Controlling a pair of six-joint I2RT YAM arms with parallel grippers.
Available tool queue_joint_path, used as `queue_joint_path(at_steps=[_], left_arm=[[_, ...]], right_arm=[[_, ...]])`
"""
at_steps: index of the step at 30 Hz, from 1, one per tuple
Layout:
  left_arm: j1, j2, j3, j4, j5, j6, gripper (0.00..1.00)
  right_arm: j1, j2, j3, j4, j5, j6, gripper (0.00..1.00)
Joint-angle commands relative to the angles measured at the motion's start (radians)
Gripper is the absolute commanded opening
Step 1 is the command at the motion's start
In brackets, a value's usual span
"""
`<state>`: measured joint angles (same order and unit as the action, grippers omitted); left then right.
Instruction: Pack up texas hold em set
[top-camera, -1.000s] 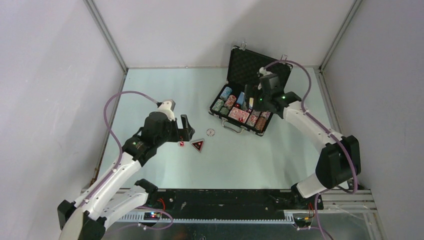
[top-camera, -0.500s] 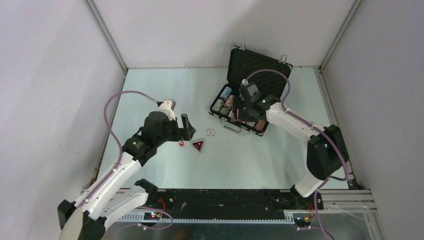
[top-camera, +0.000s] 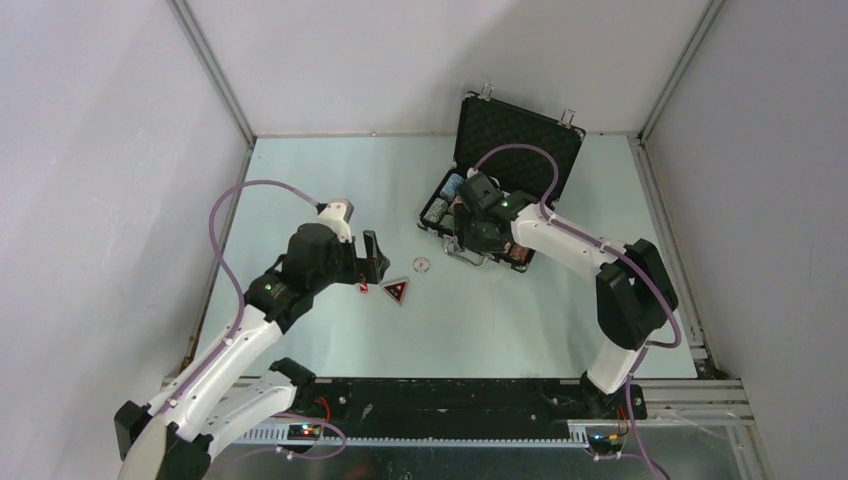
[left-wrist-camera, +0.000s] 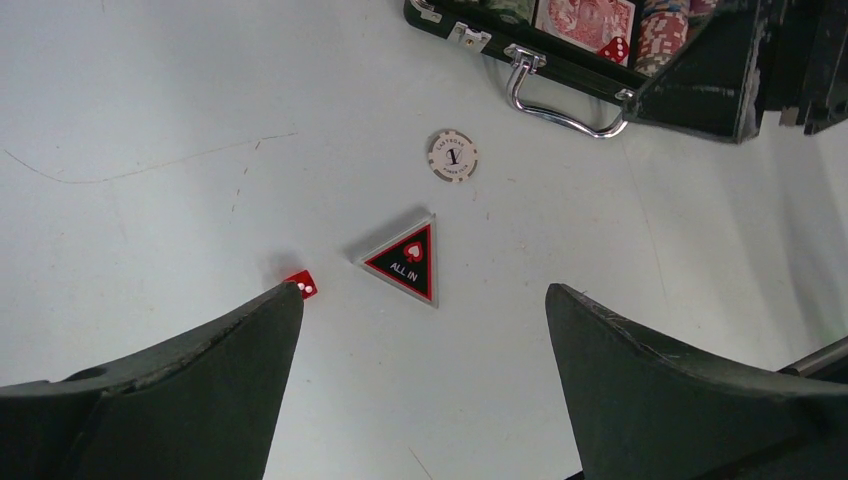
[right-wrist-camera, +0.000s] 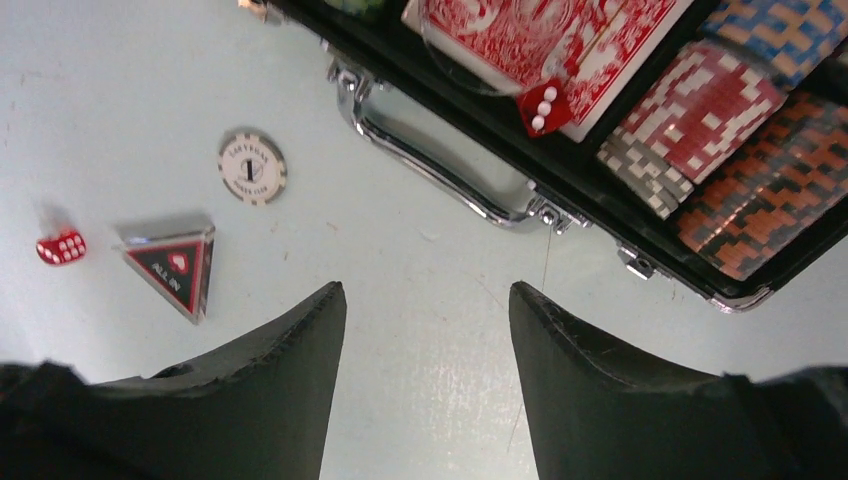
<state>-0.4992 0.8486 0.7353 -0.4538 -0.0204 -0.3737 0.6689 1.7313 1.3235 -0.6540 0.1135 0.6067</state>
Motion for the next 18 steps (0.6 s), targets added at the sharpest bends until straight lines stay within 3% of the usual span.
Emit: queue_joint_path(at_steps=[1, 8, 18], left_arm=[[-0.004, -0.02, 0.006, 0.012, -0.009, 0.038, 0.98], [-0.005, -0.013, 0.019, 0.01, -0.017, 0.05, 0.98], [-0.006, -0.009, 0.021, 0.003, -0.019, 0.048, 0.98]], right_arm=[[-0.004, 0.049, 0.124, -0.07, 0.089, 0.031, 0.61], [-0.009, 0.213, 0.313, -0.232, 0.155, 0.051, 0.53], [-0.105, 0.238, 0.289, -0.166, 0.079, 0.159, 0.5]])
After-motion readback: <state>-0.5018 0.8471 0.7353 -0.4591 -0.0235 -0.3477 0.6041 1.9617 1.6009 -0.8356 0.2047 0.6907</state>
